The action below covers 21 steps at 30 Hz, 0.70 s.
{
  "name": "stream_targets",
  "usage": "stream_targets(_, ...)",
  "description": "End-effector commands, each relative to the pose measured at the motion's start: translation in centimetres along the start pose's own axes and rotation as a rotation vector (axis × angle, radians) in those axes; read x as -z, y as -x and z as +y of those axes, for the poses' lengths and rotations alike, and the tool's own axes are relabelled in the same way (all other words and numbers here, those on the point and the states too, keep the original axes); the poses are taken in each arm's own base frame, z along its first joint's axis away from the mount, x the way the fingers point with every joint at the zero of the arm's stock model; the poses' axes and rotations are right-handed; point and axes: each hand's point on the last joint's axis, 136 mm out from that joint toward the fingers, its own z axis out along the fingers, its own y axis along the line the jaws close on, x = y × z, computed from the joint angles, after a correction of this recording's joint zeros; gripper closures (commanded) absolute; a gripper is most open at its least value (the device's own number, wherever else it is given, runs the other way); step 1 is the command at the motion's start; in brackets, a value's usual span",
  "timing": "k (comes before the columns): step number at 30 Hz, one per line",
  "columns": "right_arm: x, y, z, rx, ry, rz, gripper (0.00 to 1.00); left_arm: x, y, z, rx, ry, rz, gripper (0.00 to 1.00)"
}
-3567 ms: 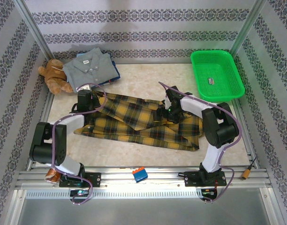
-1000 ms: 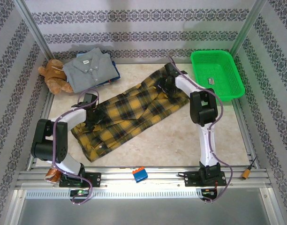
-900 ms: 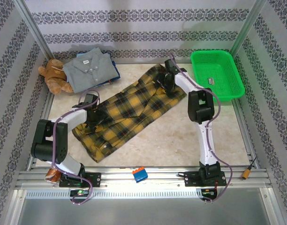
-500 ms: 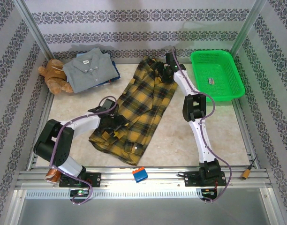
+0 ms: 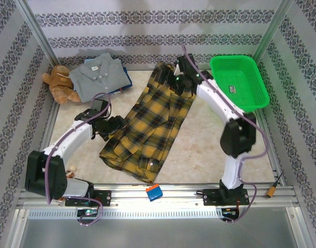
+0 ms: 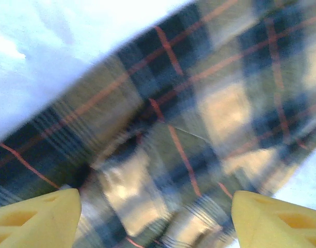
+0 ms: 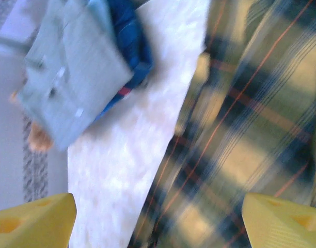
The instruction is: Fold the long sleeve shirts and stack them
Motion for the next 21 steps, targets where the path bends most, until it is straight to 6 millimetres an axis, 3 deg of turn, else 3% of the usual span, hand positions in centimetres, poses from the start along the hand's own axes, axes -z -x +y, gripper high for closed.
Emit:
stream_targets(1, -2.4, -8.5, -3.9, 0.019, -0.164, 0.128, 0.17, -1.4, -0.2, 3.4, -0.104, 0.110, 0.061, 0.25)
stream_targets(4, -3.6, -15.8, -5.4, 0.008, -0.241, 0.223, 0.19, -2.1, -0.6, 4.4, -0.142, 0.140, 0.091, 0.25)
stream_targets(6, -4.4, -19.6, -6.7, -0.016, -0.292, 0.268, 0.22, -2.7, -1.3, 5.0, -0.150, 0.144, 0.119, 0.25)
stream_targets(10, -5.5, -23.6, -9.6, -0.029, -0.408, 0.315, 0.25, -4.2, -3.4, 5.8, -0.106, 0.107, 0.184, 0.28)
stream_targets(15, -5.9, -23.9, -12.7, 0.006, -0.511, 0.344, 0.26, -5.3, -5.7, 7.4, -0.050, 0.116, 0.222, 0.32)
stream_targets(21, -5.6, -21.6, -16.6, 0.010, -0.596, 0.332, 0.26, -6.6, -9.5, 6.0, -0.022, 0.059, 0.279, 0.32)
